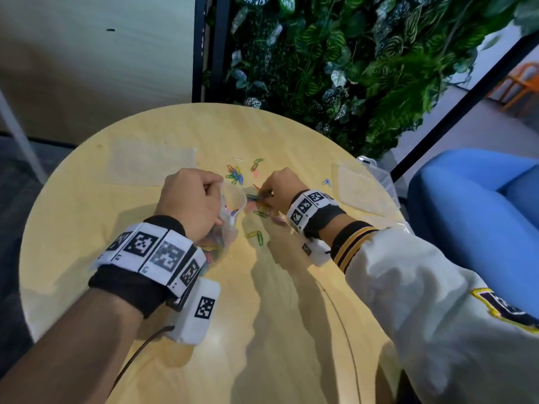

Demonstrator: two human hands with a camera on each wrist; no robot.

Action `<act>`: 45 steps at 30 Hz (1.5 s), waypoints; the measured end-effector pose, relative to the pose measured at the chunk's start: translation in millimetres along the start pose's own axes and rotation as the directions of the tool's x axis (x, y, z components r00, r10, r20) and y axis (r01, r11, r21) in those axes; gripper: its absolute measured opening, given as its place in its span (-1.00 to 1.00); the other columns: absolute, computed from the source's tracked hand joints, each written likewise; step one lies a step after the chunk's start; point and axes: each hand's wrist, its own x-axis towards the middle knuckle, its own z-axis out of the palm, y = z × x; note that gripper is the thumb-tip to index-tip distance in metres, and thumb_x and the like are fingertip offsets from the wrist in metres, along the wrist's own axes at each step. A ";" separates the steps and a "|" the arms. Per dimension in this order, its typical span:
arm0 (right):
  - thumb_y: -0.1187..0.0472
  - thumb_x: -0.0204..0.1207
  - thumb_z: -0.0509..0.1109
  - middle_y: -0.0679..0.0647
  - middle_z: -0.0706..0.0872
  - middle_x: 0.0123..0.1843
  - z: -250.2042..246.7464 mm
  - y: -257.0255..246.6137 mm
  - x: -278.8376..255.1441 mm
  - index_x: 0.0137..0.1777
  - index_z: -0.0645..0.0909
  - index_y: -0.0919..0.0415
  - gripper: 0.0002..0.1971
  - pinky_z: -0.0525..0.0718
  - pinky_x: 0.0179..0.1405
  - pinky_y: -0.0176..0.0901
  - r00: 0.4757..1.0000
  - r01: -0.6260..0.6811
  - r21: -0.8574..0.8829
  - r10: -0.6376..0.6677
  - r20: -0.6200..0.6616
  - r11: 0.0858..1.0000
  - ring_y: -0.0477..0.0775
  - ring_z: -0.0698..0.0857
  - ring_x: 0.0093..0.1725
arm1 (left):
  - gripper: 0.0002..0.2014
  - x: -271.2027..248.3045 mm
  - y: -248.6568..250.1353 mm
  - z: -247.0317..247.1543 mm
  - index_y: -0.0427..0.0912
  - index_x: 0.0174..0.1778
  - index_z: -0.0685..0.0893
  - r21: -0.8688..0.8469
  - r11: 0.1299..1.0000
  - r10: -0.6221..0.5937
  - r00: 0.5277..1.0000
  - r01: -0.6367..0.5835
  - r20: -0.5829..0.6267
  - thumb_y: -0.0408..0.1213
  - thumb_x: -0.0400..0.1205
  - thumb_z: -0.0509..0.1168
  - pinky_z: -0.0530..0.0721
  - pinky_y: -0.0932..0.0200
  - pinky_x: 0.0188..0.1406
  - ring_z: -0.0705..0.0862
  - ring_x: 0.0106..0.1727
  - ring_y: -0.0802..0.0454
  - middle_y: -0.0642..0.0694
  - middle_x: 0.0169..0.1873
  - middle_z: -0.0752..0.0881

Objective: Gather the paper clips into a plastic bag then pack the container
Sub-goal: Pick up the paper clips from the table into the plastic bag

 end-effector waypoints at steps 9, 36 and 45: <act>0.42 0.46 0.52 0.32 0.79 -0.11 -39.2 23.0 -54.1 0.10 0.74 0.48 -0.77 0.82 -0.03 -0.11 0.970 -0.125 0.984 0.224 0.094 0.129 0.16 0.79 -0.17 | -0.80 -1.5 6.6 13.3 -0.14 0.09 0.81 0.039 0.998 -0.059 0.998 0.058 0.019 -0.30 0.66 0.29 0.82 -0.10 -0.06 0.82 -0.23 -0.26 -0.24 0.02 0.81; 0.34 0.38 0.59 0.12 0.82 -0.34 -49.5 -54.5 -76.3 -0.11 0.83 0.27 -0.91 0.76 -0.26 -0.29 0.996 -0.084 0.736 0.073 0.046 0.672 -0.04 0.80 -0.38 | -0.81 -6.4 10.9 10.6 -0.16 0.11 0.79 -0.128 0.989 -0.060 0.996 0.069 0.071 -0.37 0.70 0.29 0.85 0.07 -0.26 0.83 -0.44 -0.03 -0.09 -0.21 0.79; 0.44 0.53 0.42 0.19 0.84 0.00 -67.8 -30.0 -52.6 0.03 0.78 0.21 -0.82 0.75 -0.32 -0.25 0.980 -0.048 0.867 -0.143 0.136 0.496 0.00 0.77 -0.24 | -0.62 -8.5 3.1 -1.1 0.01 0.46 0.53 -0.097 0.995 0.024 1.000 -0.023 0.008 -0.35 0.72 0.24 0.81 0.15 -0.23 0.81 -0.48 0.04 -0.12 -0.17 0.77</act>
